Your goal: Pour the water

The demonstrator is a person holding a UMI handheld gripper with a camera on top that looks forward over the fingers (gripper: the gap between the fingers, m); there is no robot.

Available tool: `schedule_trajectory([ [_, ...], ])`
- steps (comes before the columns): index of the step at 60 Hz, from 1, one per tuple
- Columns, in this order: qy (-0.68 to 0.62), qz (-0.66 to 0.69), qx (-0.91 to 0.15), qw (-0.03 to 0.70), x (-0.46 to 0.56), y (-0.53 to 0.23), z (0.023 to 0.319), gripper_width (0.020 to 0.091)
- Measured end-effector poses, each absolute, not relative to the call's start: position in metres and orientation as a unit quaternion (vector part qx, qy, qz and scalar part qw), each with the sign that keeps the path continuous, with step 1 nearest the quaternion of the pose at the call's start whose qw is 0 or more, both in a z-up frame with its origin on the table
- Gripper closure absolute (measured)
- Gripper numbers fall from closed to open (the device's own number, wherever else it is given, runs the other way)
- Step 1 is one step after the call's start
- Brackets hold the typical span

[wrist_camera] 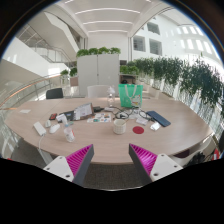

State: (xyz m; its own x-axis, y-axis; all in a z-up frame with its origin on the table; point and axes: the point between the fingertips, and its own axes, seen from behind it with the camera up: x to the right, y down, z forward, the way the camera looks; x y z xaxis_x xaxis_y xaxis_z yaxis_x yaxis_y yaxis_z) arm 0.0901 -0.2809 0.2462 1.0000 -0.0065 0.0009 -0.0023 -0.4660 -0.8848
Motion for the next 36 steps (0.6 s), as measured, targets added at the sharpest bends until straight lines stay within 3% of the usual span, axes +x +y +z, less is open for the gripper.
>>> schedule_trajectory([
  [9, 0.040, -0.033, -0.857, 0.512, 0.100, -0.282, 0.238, 0.0279],
  [36, 0.011, -0.029, -0.852, 0.523, -0.013, -0.270, 0.207, 0.0276],
])
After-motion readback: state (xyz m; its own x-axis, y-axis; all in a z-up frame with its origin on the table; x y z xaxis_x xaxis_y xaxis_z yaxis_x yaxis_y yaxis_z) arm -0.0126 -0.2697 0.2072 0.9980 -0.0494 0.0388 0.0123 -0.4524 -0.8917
